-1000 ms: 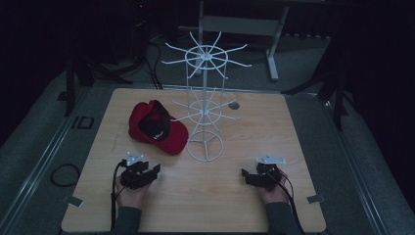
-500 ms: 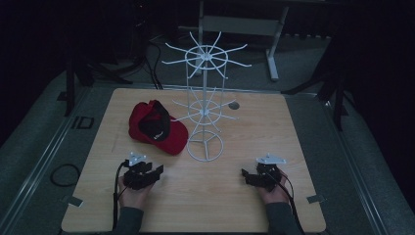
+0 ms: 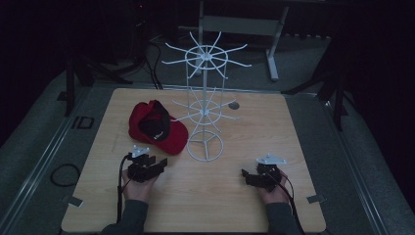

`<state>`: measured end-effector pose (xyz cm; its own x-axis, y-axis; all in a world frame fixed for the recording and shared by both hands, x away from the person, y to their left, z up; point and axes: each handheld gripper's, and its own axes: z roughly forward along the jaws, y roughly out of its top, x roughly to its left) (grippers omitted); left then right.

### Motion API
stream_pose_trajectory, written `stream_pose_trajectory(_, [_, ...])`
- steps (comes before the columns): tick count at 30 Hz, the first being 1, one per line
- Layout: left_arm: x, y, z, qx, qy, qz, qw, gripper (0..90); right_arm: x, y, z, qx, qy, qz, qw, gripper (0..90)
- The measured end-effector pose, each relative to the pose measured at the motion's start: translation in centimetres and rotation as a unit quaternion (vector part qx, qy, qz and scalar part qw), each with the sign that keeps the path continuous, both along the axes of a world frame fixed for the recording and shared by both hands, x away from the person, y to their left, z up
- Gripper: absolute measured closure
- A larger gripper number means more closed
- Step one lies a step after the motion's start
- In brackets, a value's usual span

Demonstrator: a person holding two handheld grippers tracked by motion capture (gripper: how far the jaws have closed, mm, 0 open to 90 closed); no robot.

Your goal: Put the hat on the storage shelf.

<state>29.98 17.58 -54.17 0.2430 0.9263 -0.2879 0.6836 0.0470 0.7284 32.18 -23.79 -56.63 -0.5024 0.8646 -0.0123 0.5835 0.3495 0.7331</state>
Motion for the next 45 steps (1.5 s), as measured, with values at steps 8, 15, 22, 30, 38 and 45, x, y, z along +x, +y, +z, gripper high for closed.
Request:
stream_pose_trajectory(8, [1.1,-0.6,0.1,-0.007,0.004,0.007,0.9999,46.1,0.0,0.0,0.0,0.000,-0.001,0.000,1.0000,22.1])
stream_pose_trajectory(15, [1.8,-0.9,-0.1,-0.016,0.008,0.024,0.9995,45.8,0.0,0.0,0.0,0.000,0.000,0.000,1.0000,22.1])
stream_pose_trajectory(22, [2.4,-1.6,0.1,-0.032,0.010,0.020,0.9992,44.1,0.0,0.0,0.0,0.000,0.000,0.000,1.0000,22.1])
stream_pose_trajectory(30, [3.6,-1.6,0.3,-0.046,0.030,0.035,0.9979,46.6,0.0,0.0,0.0,-0.001,0.001,0.000,1.0000,22.1])
stream_pose_trajectory(38, [3.1,-0.1,0.6,-0.060,0.034,0.046,0.9965,61.4,0.0,0.0,0.0,0.000,0.001,0.000,1.0000,22.1])
stream_pose_trajectory(45, [2.3,2.2,0.9,-0.052,0.037,0.064,0.9960,67.4,0.0,0.0,0.0,0.000,-0.001,0.000,1.0000,22.0])
